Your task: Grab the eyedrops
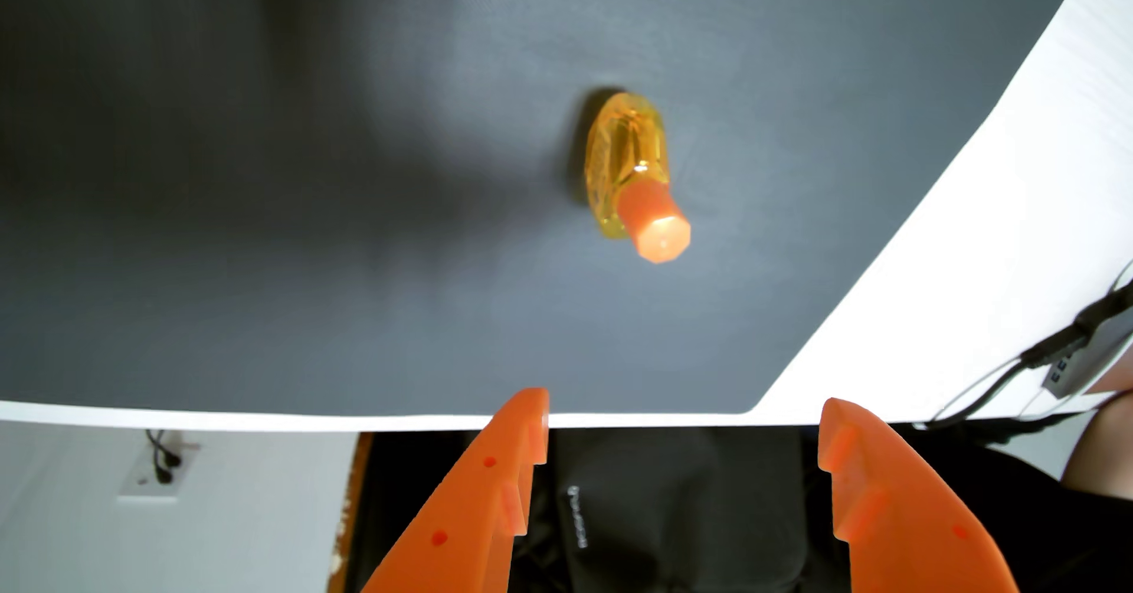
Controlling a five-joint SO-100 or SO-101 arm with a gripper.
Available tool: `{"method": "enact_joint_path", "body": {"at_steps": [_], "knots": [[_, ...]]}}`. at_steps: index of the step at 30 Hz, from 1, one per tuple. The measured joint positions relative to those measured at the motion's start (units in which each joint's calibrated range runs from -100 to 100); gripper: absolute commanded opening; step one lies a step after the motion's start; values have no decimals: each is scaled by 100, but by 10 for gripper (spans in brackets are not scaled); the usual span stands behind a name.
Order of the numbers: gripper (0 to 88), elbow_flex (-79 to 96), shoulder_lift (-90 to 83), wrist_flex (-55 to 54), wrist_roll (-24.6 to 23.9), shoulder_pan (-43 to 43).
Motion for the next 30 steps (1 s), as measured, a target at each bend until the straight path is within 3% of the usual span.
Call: {"method": "enact_joint_path", "body": {"at_steps": [11,30], "knots": [[256,-1020,1831,305,42,52],[251,-1038,2755,253,-99,-210]]}}
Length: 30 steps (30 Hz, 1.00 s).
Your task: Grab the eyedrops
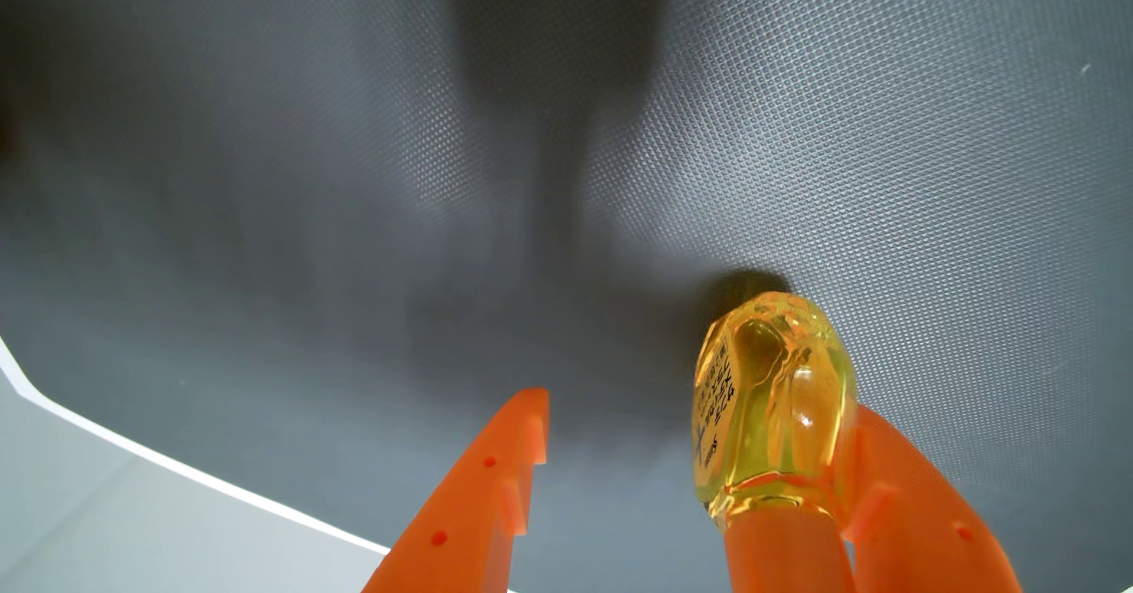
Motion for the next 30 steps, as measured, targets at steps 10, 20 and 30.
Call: {"method": "enact_joint_path", "body": {"at_steps": [10,20,30], "knots": [[68,0,93,-201,-5,7],[6,-271,119,-209,-73,-45],[6,-316,119,-209,-120,-52]]}}
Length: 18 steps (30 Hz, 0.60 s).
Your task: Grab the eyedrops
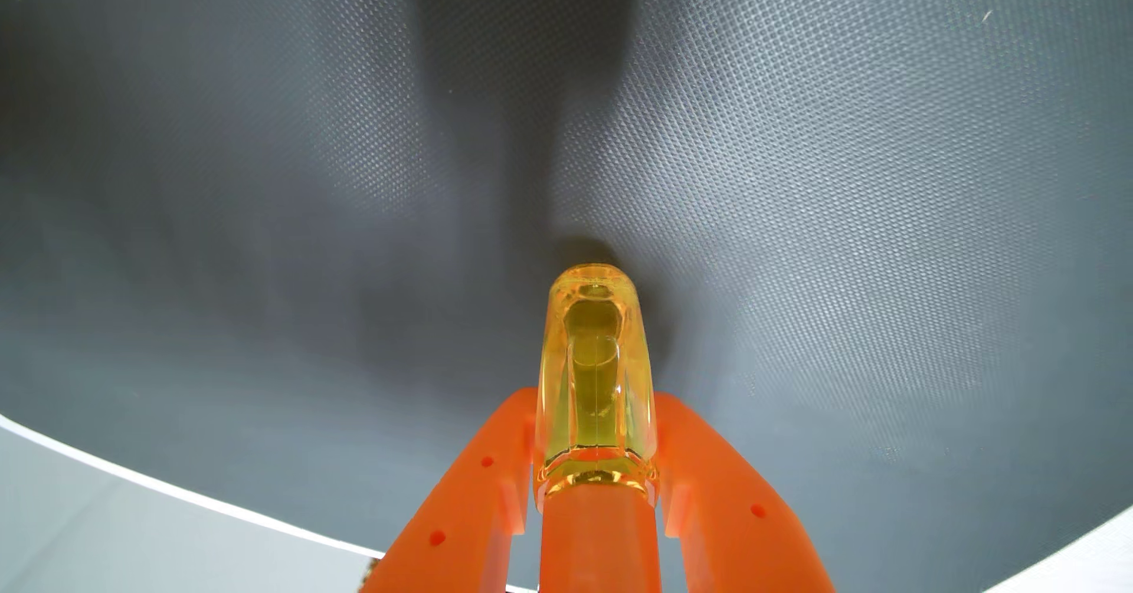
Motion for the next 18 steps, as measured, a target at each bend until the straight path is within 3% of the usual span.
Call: {"method": "enact_joint_path", "body": {"at_steps": [9,18], "knots": [[6,-659,8,262,-58,0],[6,-1652,8,1177,-419,202]]}}
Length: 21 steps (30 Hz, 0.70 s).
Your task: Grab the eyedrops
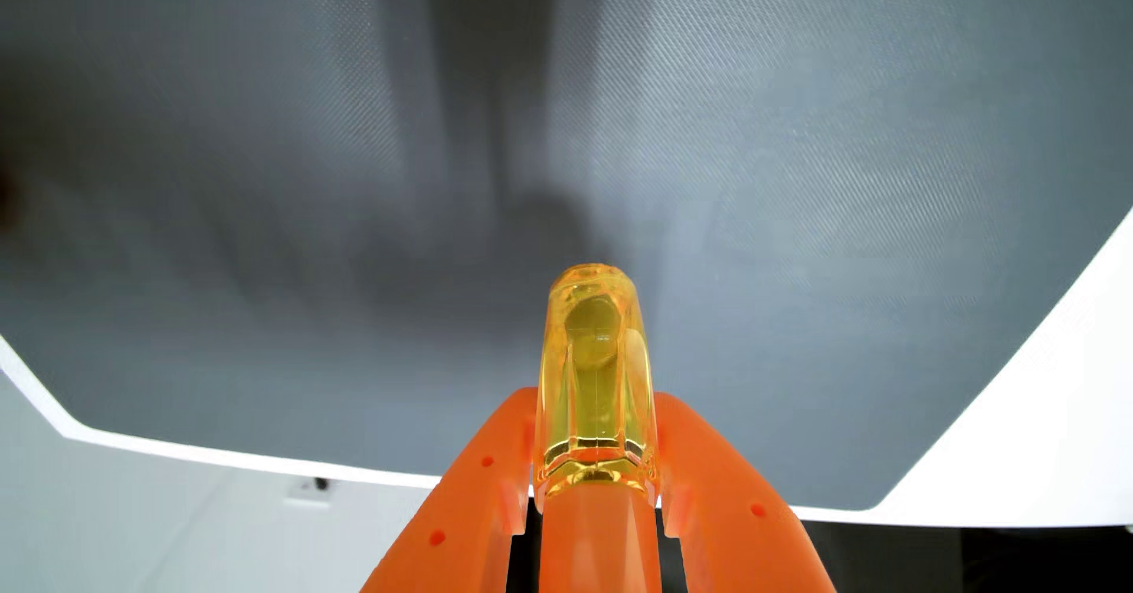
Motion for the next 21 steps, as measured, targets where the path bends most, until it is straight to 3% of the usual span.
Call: {"method": "enact_joint_path", "body": {"at_steps": [21], "knots": [[6,-81,-958,157,-178,195]]}}
